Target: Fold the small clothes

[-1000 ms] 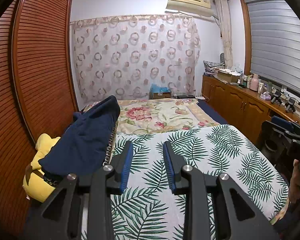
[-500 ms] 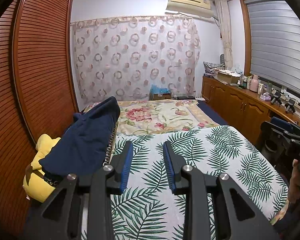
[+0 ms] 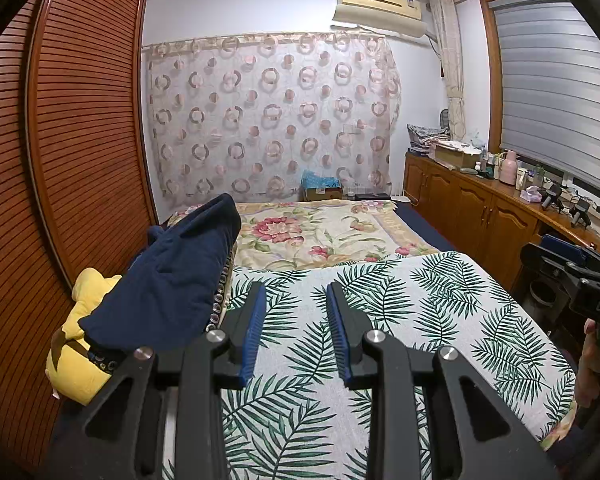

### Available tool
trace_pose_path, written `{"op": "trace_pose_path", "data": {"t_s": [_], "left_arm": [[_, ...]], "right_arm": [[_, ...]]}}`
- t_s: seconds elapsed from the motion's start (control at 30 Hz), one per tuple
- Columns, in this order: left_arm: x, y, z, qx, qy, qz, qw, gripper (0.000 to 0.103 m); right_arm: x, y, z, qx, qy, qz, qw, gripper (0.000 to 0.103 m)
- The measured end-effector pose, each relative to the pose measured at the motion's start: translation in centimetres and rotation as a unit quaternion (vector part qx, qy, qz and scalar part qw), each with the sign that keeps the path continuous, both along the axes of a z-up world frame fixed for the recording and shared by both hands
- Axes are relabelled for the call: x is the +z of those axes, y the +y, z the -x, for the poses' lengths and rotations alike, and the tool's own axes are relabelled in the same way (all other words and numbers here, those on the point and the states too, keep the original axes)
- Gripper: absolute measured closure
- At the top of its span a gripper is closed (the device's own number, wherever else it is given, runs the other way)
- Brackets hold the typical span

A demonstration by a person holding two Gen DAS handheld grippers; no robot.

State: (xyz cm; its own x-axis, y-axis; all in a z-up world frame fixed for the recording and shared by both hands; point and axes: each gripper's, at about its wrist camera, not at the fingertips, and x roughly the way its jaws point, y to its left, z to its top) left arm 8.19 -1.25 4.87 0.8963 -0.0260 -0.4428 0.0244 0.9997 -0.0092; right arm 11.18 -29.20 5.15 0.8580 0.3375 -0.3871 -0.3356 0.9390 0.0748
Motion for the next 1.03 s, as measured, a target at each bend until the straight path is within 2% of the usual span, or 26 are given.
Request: {"op": "trace_pose_path", "data": {"t_s": [1.03], "left_arm": [[-0.03, -0.13, 0.00, 0.000, -0.001, 0.000, 1.0000, 0.074]], "right_arm": [[-0.07, -0.14, -0.05, 0.000, 0.000, -0.001, 1.000, 0.024]]}}
